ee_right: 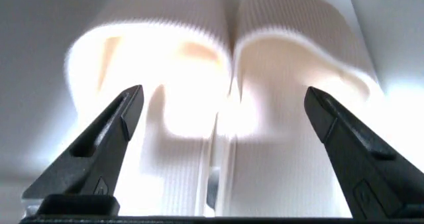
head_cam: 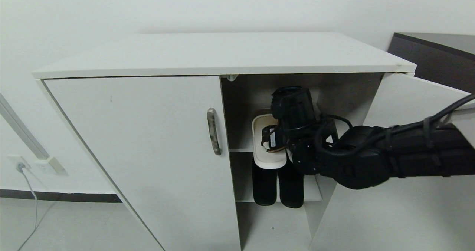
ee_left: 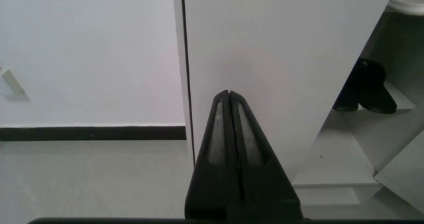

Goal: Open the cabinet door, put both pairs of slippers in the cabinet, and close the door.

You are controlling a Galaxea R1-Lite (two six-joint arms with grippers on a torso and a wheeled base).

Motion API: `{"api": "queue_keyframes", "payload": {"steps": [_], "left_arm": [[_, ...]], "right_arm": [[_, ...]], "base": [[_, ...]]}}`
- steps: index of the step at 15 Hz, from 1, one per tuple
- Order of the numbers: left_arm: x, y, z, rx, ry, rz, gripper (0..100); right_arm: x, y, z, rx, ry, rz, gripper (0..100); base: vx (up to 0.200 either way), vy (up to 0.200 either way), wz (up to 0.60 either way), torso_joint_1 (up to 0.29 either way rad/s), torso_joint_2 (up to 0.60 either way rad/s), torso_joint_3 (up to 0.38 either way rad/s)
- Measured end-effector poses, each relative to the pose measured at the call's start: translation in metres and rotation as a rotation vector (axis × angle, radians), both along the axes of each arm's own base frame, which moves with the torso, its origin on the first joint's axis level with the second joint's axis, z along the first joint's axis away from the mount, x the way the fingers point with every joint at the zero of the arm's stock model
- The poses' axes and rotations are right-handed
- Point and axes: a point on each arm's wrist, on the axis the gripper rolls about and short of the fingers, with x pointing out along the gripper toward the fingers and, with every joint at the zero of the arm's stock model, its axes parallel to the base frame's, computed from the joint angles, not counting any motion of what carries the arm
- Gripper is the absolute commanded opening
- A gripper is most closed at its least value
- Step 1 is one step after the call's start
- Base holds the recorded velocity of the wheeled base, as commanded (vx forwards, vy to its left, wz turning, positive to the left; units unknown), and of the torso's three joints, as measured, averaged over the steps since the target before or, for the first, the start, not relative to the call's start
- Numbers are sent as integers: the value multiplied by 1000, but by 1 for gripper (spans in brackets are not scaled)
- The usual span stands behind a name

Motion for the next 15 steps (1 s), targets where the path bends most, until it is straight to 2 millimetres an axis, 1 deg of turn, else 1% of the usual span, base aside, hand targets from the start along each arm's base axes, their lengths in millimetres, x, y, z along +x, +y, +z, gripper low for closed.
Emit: {"api": "queue_keyframes", "payload": {"steps": [3,5,6,10,11,15], "left_arm": [[0,0,0,0,-1,0,0],[0,0,0,0,0,0,0],[0,0,0,0,0,0,0],[0,0,0,0,0,0,0],[0,0,0,0,0,0,0],[0,0,0,0,-1,0,0]], "right_arm": [[-38,-8,2,9,10,66,100],[-59,-20,3,33,16,135,100],[-69,-28,2,42,29,177,0],[-94,-51,-7,99,21,297,0],[-97,-54,-9,114,14,329,0],[-102,-59,-13,105,27,340,0]], "base": [[0,0,0,0,0,0],[0,0,0,0,0,0],[0,0,0,0,0,0],[0,0,0,0,0,0],[0,0,0,0,0,0],[0,0,0,0,0,0]]}}
